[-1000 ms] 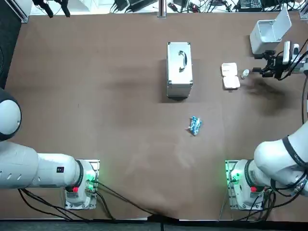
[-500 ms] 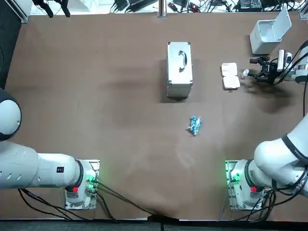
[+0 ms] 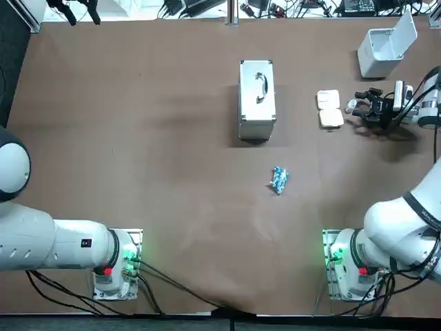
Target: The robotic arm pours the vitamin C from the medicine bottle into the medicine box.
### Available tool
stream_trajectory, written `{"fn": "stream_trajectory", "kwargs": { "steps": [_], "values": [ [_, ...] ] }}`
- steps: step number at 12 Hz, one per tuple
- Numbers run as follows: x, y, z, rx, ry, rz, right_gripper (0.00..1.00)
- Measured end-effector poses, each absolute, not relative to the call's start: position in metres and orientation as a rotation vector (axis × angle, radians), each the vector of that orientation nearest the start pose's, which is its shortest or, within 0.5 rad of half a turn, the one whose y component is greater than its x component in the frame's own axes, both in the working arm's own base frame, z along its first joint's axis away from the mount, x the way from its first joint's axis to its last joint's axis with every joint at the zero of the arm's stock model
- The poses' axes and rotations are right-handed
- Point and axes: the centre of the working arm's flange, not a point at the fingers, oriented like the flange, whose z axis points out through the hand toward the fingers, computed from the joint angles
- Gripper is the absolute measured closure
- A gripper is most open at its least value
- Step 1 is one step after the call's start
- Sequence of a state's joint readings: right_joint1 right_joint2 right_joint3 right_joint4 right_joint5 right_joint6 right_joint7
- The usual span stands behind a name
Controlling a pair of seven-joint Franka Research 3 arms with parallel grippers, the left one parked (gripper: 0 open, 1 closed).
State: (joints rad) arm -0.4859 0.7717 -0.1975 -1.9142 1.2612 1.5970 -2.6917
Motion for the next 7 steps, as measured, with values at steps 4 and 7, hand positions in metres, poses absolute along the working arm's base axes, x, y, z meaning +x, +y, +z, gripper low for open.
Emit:
{"fn": "stream_trajectory", "kwargs": {
  "steps": [4, 7],
  "values": [
    [0.477, -0.262, 0.085, -1.716, -1.157, -1.248, 0.01],
    [0.475, -0.26, 0.079, -1.72, -1.131, -1.232, 0.04]
  ]
}}
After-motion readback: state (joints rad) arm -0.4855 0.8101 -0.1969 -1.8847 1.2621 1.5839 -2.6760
